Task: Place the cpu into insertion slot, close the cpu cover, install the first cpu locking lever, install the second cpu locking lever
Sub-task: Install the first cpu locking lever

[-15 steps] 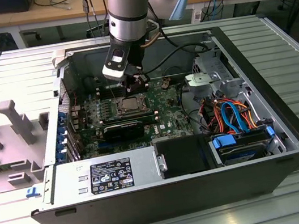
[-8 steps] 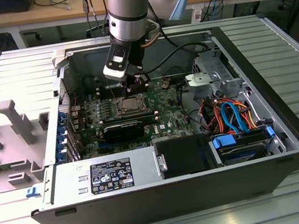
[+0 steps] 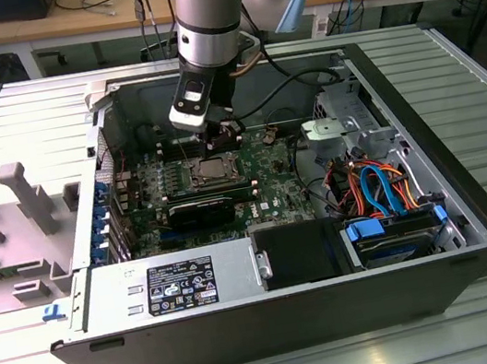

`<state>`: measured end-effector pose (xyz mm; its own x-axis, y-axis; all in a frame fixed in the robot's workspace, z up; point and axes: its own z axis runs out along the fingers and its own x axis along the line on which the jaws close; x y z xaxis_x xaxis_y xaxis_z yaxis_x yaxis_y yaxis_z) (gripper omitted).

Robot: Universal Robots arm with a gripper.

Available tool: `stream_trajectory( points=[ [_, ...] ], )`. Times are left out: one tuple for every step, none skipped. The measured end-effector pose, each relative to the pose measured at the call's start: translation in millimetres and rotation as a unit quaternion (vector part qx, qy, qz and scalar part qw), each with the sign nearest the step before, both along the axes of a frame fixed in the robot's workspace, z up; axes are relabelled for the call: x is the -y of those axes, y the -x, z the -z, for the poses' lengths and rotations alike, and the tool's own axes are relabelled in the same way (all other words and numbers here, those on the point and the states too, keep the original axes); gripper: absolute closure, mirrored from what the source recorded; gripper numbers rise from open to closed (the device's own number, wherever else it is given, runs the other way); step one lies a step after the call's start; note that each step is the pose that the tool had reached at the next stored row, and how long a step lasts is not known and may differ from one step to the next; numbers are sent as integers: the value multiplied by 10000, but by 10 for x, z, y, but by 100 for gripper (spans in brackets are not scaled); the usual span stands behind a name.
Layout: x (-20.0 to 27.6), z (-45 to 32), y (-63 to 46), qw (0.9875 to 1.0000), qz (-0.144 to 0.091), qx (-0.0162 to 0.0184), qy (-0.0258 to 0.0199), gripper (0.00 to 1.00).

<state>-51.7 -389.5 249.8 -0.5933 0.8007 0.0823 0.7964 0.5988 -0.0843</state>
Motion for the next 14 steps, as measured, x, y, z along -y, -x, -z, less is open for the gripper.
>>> stream_trajectory(
  points=[
    [0,0,0,10000,-14,0,0,89],
    [0,0,0,10000,-33,0,0,89],
    [0,0,0,10000,-51,0,0,89],
    [0,0,0,10000,-69,0,0,89],
    [0,0,0,10000,-84,0,0,89],
    [0,0,0,10000,-93,0,0,89],
    [0,0,0,9999,-101,0,0,89],
    [0,0,0,9999,-117,0,0,89],
    [0,0,0,9999,-130,0,0,89],
    [0,0,0,9999,-141,0,0,89],
    [0,0,0,9999,-149,0,0,89],
    [0,0,0,9999,-161,0,0,89],
    [0,0,0,9998,-175,0,0,89],
    [0,0,0,9998,-183,0,0,89]
  ],
)
